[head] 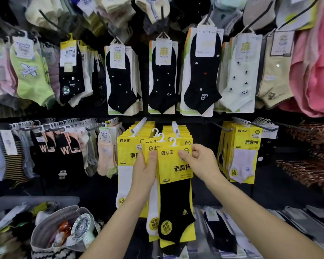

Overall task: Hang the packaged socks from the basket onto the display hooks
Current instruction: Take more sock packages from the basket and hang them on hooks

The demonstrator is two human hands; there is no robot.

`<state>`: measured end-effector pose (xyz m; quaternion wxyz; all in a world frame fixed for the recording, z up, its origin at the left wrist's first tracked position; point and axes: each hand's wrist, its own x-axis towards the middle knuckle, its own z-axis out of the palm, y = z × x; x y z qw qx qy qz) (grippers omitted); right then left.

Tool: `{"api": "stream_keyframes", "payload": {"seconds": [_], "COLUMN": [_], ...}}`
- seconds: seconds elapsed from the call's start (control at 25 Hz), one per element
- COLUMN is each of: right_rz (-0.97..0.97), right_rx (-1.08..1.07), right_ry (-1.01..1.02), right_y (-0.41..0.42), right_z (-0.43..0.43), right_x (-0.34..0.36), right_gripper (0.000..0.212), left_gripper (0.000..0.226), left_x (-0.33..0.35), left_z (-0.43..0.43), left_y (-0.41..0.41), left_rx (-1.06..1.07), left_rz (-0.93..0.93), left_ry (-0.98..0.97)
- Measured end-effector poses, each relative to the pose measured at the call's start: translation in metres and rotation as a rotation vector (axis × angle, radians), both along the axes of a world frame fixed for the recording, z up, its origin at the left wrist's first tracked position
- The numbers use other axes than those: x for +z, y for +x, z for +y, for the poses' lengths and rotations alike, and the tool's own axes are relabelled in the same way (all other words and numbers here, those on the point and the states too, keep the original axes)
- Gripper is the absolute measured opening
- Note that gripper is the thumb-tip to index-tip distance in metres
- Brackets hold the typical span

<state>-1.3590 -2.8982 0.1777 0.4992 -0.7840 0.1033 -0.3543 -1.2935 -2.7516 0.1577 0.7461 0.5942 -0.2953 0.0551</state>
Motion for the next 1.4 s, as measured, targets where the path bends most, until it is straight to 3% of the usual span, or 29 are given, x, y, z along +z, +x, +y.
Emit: {"api": "stream_keyframes", "payload": {"seconds": [0.2, 0.36, 0.48, 0.6, 0.8, 1.0, 1.12, 1.28, 1.4], "right_rz": [-0.025, -0.014, 0.005, 0.001, 0.016, 0.101, 0.044, -0.137, -0.079], "right_rx": [-0.172, -0.192, -0.209, -0.234, -0.287, -0.302, -0.362, -0.121, -0.029], "right_ry": [0.111, 0.086, 0.027, 0.007, -0.009, -0.044, -0.02, -0.103, -0.157], "right_y": [0.01, 0.025, 0.033, 0.038, 0.048, 0.056, 0.046, 0.027, 0.017], "right_z": [-0.02, -0.022, -0.018, -0.014, -0.016, -0.025, -0.023, -0.001, 0.003], "right_x": [0.01, 0.018, 0.015, 0.009, 0.009, 0.01, 0.007, 0.01, 0.015], "right_gripper": [0.019, 0.016, 0.015, 0.015, 0.017, 0.019, 0.035, 0.015, 0.018], "left_gripper": [0.017, 0.048, 0.024, 0.02, 0.052, 0.015, 0.01, 0.007, 0.008], "left_x": [0.002, -0.001, -0.013, -0.015, -0.006, -0.001, -0.002, -0.001, -0.005], "left_z": [0.023, 0.047, 0.056, 0.059, 0.051, 0.035, 0.028, 0.012, -0.004], "left_y": [0.009, 0.011, 0.023, 0.024, 0.014, 0.013, 0.015, 0.011, 0.008], "left_rx": [0.126, 0.159, 0.172, 0.193, 0.136, 0.138, 0.106, 0.088, 0.083], "left_rz": [-0.005, -0.049, 0.01, 0.022, -0.083, -0.054, 0.014, 0.027, 0.016], "left_ry": [-0.07, -0.059, -0.076, -0.077, -0.041, -0.039, -0.014, -0.041, -0.025]}}
